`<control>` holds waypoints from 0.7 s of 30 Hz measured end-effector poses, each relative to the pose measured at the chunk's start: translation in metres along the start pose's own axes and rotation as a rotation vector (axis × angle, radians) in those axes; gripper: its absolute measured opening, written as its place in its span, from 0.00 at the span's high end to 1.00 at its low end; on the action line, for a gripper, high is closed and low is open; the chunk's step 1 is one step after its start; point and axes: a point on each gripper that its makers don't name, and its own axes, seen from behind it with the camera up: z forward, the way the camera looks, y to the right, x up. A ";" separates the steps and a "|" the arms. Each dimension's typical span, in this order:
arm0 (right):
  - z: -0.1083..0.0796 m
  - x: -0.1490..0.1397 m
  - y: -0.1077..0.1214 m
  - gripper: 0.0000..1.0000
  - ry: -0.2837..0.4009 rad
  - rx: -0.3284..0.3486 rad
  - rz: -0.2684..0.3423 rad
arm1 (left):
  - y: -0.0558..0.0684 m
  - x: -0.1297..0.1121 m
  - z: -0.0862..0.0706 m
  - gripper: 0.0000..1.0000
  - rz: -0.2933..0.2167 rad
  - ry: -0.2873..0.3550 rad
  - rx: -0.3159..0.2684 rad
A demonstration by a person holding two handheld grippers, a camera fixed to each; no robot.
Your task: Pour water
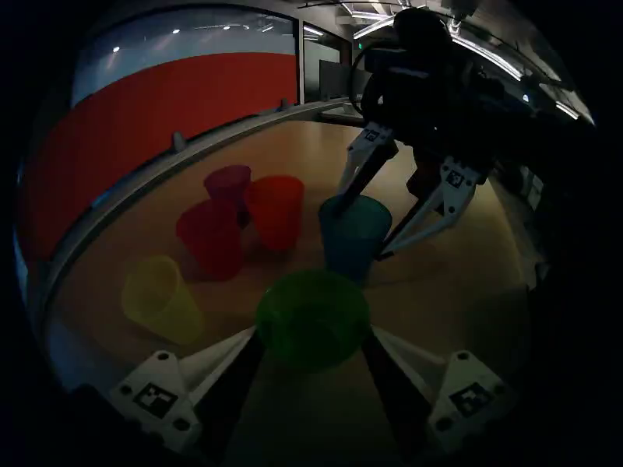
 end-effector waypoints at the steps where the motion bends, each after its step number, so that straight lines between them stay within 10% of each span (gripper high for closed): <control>1: 0.000 -0.001 0.000 0.07 -0.001 -0.001 -0.001 | 0.000 0.000 0.000 0.15 0.001 -0.001 0.001; 21: -0.015 -0.015 0.001 0.00 -0.006 -0.029 0.008 | -0.004 -0.012 -0.008 0.07 0.005 -0.036 0.034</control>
